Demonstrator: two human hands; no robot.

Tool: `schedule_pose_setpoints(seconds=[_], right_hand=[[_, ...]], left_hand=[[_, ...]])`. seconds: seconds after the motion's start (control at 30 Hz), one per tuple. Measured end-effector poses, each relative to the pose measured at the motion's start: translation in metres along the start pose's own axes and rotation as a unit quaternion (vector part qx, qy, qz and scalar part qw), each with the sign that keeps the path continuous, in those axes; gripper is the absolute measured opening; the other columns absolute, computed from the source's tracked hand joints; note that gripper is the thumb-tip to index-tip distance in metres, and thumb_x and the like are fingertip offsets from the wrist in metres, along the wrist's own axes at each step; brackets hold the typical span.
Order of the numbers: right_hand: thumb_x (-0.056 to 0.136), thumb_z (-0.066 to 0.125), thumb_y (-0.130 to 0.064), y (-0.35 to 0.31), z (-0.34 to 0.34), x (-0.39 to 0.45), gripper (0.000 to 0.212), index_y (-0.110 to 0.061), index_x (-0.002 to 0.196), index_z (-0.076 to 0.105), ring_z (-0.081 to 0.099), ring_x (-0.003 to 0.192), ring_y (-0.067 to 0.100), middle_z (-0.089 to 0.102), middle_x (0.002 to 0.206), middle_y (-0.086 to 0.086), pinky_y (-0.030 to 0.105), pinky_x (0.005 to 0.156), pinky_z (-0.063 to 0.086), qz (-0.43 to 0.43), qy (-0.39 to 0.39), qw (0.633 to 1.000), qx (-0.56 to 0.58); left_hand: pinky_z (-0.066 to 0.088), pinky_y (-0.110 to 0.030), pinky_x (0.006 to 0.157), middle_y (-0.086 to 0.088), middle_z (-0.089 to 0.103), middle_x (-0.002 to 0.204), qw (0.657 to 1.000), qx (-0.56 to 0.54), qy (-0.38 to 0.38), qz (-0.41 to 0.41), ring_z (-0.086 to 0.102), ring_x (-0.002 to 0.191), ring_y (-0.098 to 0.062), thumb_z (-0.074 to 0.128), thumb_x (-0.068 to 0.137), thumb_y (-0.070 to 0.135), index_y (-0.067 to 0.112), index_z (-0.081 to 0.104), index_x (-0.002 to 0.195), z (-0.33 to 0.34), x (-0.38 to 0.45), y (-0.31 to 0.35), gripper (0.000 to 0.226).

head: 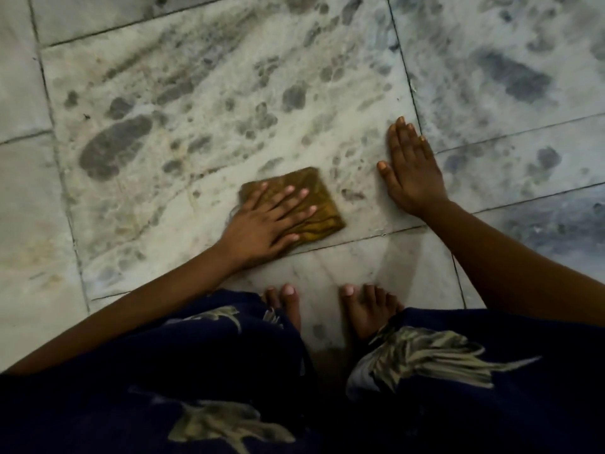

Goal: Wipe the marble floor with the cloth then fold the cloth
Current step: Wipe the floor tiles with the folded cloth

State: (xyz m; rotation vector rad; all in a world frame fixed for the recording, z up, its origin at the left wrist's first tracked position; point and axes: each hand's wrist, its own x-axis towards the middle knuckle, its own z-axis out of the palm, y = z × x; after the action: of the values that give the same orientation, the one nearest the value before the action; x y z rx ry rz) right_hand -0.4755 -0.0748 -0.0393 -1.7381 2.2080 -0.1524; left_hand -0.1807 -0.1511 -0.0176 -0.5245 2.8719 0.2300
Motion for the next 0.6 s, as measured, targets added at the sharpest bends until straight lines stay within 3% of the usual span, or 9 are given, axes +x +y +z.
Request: schedule_pose_setpoints(seconds=[0.13,0.3,0.47,0.6], right_hand=[[0.093,0.012,-0.044,0.000,0.006,-0.001,0.068,-0.005,0.148,0.012,0.008,0.145,0.024,0.010,0.157,0.015,0.032,0.116,0.000,0.009,0.015,1.000,-0.008],[0.093,0.011,-0.043,0.001,0.006,-0.001,0.068,-0.005,0.148,0.010,0.006,0.145,0.025,0.008,0.157,0.015,0.032,0.115,-0.001,0.005,0.010,1.000,-0.011],[0.091,0.007,-0.044,0.004,0.004,0.000,0.069,-0.006,0.149,0.011,0.006,0.145,0.023,0.008,0.157,0.013,0.029,0.115,-0.003,0.000,0.012,1.000,0.018],[0.092,0.006,-0.043,0.003,0.006,0.000,0.067,-0.008,0.149,0.012,0.006,0.145,0.021,0.009,0.158,0.011,0.029,0.115,-0.003,0.009,0.021,0.999,0.029]], left_hand=[[0.013,-0.048,0.111,-0.004,0.034,0.149,0.996,-0.002,-0.003,-0.093,0.028,0.137,-0.023,0.020,0.097,0.051,0.028,0.027,0.145,-0.001,-0.056,-0.039,0.054],[0.004,-0.045,0.111,-0.007,0.021,0.155,0.990,-0.001,0.019,-0.143,0.014,0.143,-0.025,0.021,0.094,0.055,0.032,0.017,0.147,-0.007,0.019,-0.059,0.058],[-0.001,-0.050,0.112,-0.009,0.016,0.156,0.994,-0.005,0.038,-0.105,0.013,0.144,-0.028,0.020,0.092,0.055,0.027,0.021,0.148,-0.010,0.089,-0.010,0.062],[0.002,-0.051,0.112,-0.007,0.026,0.153,1.000,-0.012,0.026,-0.013,0.023,0.141,-0.024,0.021,0.096,0.050,0.025,0.027,0.146,0.007,0.037,0.041,0.056]])
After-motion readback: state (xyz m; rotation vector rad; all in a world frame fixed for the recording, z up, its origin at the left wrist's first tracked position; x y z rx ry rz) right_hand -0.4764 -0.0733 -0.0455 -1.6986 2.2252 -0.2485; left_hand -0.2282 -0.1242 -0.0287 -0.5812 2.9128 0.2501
